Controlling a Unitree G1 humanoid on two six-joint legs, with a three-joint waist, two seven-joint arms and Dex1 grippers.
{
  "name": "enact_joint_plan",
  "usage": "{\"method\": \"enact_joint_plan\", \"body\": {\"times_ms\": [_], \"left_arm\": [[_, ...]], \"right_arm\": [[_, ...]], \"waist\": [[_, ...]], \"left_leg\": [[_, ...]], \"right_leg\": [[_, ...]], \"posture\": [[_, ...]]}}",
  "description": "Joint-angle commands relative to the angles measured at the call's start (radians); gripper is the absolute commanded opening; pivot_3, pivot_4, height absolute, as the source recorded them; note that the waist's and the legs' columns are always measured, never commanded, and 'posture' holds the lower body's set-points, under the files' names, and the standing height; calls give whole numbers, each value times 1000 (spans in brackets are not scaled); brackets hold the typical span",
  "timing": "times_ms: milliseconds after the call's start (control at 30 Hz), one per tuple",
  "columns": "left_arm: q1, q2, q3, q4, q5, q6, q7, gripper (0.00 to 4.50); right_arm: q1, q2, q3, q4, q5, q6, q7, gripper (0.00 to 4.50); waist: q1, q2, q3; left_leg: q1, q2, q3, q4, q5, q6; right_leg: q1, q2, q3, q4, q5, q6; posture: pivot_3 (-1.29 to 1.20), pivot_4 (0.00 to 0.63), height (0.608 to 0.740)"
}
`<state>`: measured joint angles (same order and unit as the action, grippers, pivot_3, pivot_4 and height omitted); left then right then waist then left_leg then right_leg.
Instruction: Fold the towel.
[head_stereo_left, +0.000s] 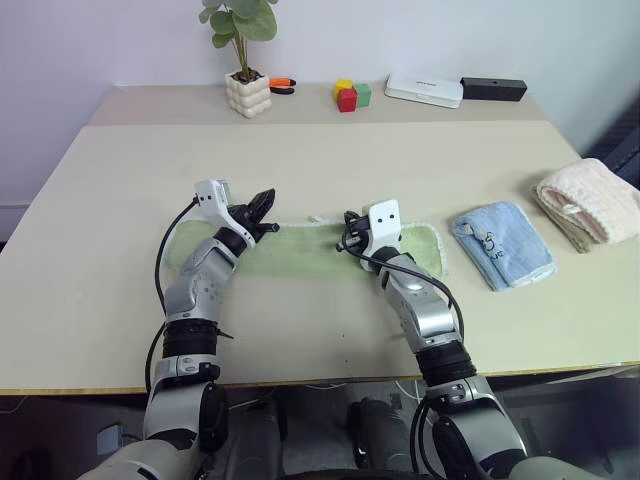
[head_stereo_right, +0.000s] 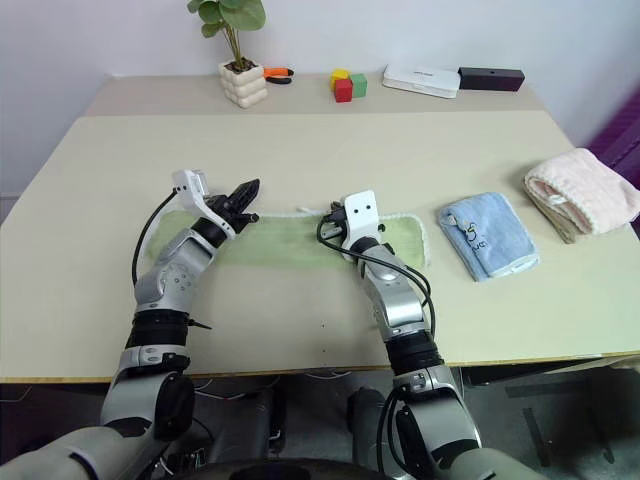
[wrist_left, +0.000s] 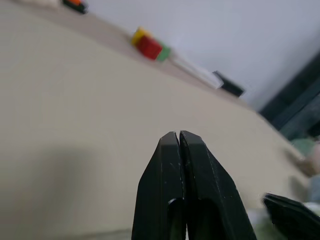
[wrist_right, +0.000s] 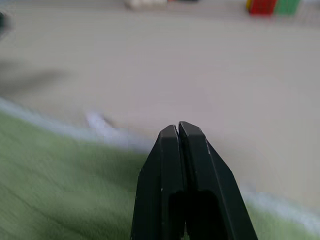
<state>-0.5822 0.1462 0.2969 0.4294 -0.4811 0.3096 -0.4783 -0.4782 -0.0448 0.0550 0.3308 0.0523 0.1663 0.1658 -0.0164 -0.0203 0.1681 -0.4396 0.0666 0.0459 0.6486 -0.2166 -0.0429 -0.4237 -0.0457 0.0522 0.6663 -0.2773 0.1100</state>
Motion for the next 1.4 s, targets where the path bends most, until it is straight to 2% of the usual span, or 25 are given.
{"method": "enact_joint_plan", "body": {"times_ms": [33, 300, 400, 600, 667, 700, 767, 867, 933, 1000, 1100, 1233, 1400], "left_arm": [[5, 85, 50, 110, 41, -94, 15, 26], [-6, 200, 100, 305, 39, -218, -43, 26], [-13, 221, 107, 312, 26, -232, -72, 26], [9, 209, 101, 171, -40, -116, -104, 26], [20, 209, 90, 136, -46, -101, -130, 550], [25, 212, 86, 125, -48, -98, -146, 867], [38, 224, 67, 69, -45, -92, -183, 1809], [50, 261, 54, -15, -54, -62, -237, 3332], [59, 302, 51, -65, -71, -37, -302, 4437], [63, 346, 50, -111, -101, -1, -371, 4500], [82, 434, 21, -166, -106, 0, -513, 4500], [109, 511, 4, -220, -132, 7, -672, 4500], [162, 573, -45, -207, -111, -36, -859, 4500]], "right_arm": [[4, -49, -54, 19, -17, -40, -37, 8], [63, -111, -78, -14, -59, -36, -93, 8], [89, -145, -94, -34, -53, -38, -80, 8], [65, -175, -104, -66, -28, -10, -52, 8], [49, -168, -109, -112, 8, 14, -14, 0], [43, -162, -122, -133, 34, 36, -1, 246], [28, -152, -167, -207, 126, 98, 30, 836], [16, -165, -242, -337, 285, 256, 75, 2278], [22, -189, -297, -431, 401, 397, 89, 3445], [35, -187, -383, -510, 549, 553, 45, 4408], [104, -135, -530, -636, 847, 781, -98, 4470], [267, -135, -612, -749, 1280, 906, -254, 4470], [447, -214, -621, -785, 1534, 852, -413, 4470]], "waist": [[0, 0, 0], [1, 0, -2], [2, 0, -2], [1, 0, -2], [0, 0, -2], [-1, 0, -2], [0, 0, -2], [1, 0, -1], [3, 0, -1], [3, 0, -1], [3, 0, -1], [3, 0, -1], [-3, 0, -1]], "left_leg": [[0, 0, 0, 0, 0, 0], [7, 0, 0, -2, 0, 0], [15, 0, 0, -5, -1, 1], [15, 0, 0, -4, -1, 1], [15, 0, 0, -4, -1, 1], [15, 0, 0, -4, -1, 1], [14, 0, 0, -4, -1, 1], [14, 0, 0, -4, -1, 1], [14, 0, 0, -5, -1, 1], [13, 0, 0, -5, -1, 1], [13, 1, 0, -6, -1, 1], [14, 1, 1, -8, -1, 1], [14, 1, 1, -12, -1, 1]], "right_leg": [[0, 0, 0, 0, 0, 0], [7, 0, 0, -2, 0, 0], [16, 0, -1, -5, -1, 0], [16, 0, -1, -5, -1, 0], [16, 0, 0, -5, -1, 0], [16, 0, 0, -5, -1, 0], [15, 0, -1, -5, -1, 0], [15, -1, 0, -5, 0, 0], [15, 0, -1, -5, 0, 0], [15, -1, -1, -6, -1, 0], [15, -1, -1, -6, -1, -1], [14, -1, -1, -7, -2, -4], [15, -2, 0, -14, -2, -6]], "posture": [[0, 150, 740], [0, 150, 740], [0, 150, 740], [0, 150, 740], [0, 150, 740], [0, 150, 740], [0, 150, 740], [0, 150, 740], [0, 150, 740], [0, 150, 740], [0, 150, 740], [0, 150, 740], [0, 150, 740]]}}
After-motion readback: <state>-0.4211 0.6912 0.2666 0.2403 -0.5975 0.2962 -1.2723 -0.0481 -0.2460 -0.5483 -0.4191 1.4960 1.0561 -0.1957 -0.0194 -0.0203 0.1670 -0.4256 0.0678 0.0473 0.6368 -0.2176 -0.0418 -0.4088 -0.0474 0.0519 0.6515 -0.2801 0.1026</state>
